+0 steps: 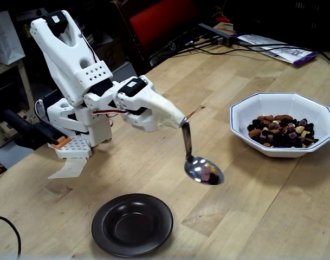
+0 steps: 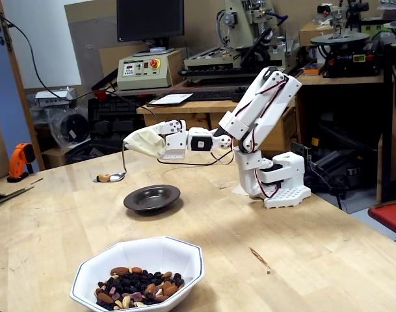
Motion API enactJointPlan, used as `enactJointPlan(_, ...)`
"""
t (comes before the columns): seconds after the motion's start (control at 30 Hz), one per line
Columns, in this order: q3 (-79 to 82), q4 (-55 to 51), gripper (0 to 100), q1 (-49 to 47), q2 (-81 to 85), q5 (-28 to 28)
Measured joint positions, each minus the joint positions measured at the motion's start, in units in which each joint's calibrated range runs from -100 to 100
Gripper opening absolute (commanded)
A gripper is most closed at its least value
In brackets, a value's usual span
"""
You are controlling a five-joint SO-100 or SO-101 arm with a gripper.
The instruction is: Use spoon to transfer food from the white bowl to brown plate
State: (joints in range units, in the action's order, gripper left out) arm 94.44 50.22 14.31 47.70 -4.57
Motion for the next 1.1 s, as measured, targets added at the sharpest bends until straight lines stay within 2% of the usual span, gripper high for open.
enactJointPlan(1.1,1.7,-2.2,5,7.2,3.0,0.0)
